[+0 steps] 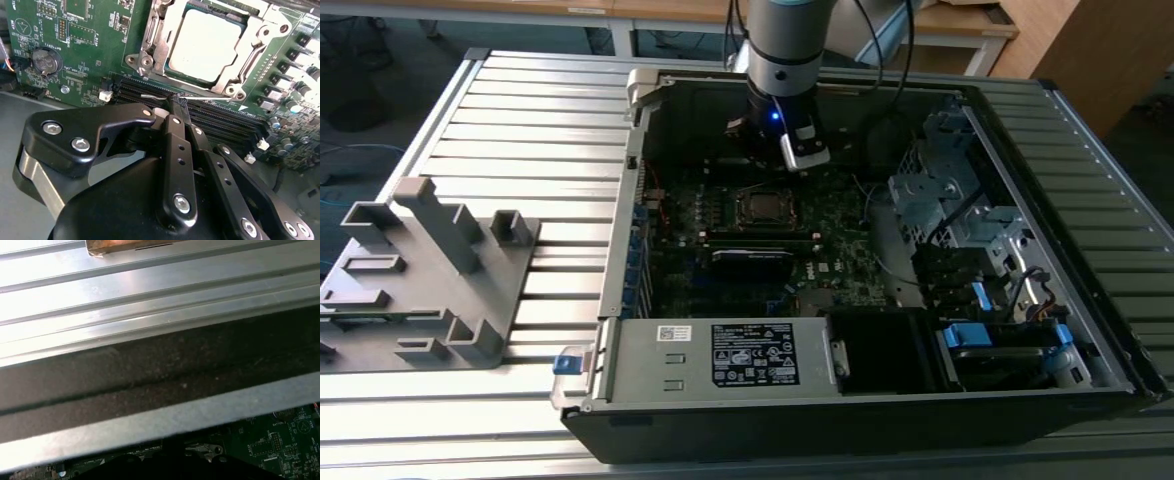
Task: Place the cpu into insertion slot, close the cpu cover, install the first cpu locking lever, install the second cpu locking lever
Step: 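Install the first cpu locking lever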
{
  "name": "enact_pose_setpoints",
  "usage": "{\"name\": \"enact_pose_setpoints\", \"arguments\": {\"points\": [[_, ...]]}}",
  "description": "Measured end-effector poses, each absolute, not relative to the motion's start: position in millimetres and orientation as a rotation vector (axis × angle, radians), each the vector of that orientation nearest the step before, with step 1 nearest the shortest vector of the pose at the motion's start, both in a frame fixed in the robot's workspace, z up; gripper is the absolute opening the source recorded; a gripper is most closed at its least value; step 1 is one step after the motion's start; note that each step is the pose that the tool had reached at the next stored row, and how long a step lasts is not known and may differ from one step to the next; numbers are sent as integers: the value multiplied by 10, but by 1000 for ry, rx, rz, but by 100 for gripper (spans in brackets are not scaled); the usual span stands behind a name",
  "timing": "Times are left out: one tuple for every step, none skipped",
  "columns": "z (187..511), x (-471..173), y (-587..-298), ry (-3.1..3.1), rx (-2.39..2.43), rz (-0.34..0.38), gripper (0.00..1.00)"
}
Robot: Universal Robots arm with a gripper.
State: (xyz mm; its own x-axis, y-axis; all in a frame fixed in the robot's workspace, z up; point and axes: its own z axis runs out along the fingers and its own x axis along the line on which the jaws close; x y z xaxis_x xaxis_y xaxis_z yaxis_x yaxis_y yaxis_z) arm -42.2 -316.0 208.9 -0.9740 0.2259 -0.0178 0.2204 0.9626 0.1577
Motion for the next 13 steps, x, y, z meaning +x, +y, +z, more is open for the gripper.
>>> {"name": "enact_pose_setpoints", "arguments": {"points": [[2089, -422, -3159, 3076, 357, 241, 11], [2087, -422, -3158, 3074, 365, 240, 11], [2084, -422, -3158, 3073, 372, 240, 11], [2081, -422, -3158, 3072, 377, 240, 11], [2078, -422, -3158, 3071, 382, 240, 11], [2074, -422, -3158, 3070, 385, 240, 11], [2071, -422, -3158, 3070, 388, 240, 11], [2067, -422, -3158, 3069, 389, 240, 11], [2064, -422, -3159, 3069, 390, 240, 11], [2061, -422, -3159, 3069, 390, 240, 11], [2060, -422, -3159, 3068, 390, 239, 11], [2060, -422, -3159, 3068, 391, 239, 11], [2059, -422, -3158, 3068, 391, 239, 11]]}}
